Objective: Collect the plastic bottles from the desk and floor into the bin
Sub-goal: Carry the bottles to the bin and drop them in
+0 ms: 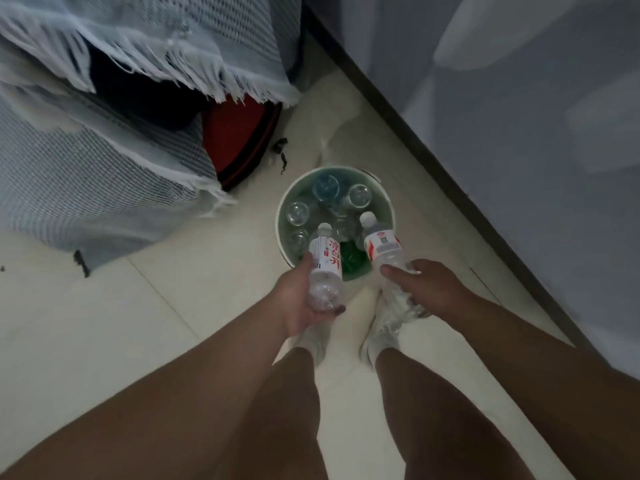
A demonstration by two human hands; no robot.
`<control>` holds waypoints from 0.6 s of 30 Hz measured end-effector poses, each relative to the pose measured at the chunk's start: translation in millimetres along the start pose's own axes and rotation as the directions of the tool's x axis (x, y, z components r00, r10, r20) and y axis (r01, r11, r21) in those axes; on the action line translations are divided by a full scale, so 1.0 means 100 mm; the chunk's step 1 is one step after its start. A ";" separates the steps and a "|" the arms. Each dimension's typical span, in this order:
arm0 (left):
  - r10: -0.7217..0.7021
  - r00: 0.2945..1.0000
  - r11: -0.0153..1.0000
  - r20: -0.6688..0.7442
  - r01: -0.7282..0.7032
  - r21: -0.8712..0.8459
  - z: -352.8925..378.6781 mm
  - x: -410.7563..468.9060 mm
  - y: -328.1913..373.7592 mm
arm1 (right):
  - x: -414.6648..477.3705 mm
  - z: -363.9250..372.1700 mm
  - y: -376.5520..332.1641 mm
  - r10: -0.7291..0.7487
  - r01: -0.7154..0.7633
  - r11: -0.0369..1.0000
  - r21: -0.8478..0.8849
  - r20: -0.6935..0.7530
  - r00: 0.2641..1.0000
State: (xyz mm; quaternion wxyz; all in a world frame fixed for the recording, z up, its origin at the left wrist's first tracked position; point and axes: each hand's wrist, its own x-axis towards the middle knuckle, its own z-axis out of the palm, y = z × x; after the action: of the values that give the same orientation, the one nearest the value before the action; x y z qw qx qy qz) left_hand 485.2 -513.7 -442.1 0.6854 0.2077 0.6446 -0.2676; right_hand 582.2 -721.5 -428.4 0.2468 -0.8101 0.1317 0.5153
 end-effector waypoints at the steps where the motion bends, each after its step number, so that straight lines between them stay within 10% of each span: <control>1: 0.002 1.000 1.000 0.010 -0.002 -0.011 0.03 0.06 0.03 | 0.06 0.00 -0.01 0.002 -0.002 1.000 -0.004 -0.003 1.000; 18: 0.300 0.944 0.915 0.134 -0.325 0.239 0.04 0.14 0.22 | 0.30 -0.03 -0.25 0.054 -0.057 0.998 0.029 0.070 0.996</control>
State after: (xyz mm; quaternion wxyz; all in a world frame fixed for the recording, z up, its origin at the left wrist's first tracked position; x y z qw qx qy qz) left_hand 502.8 -500.4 -456.8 0.7162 0.3825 0.5295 -0.2455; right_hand 608.9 -701.1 -447.8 0.2494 -0.7837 0.1535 0.5478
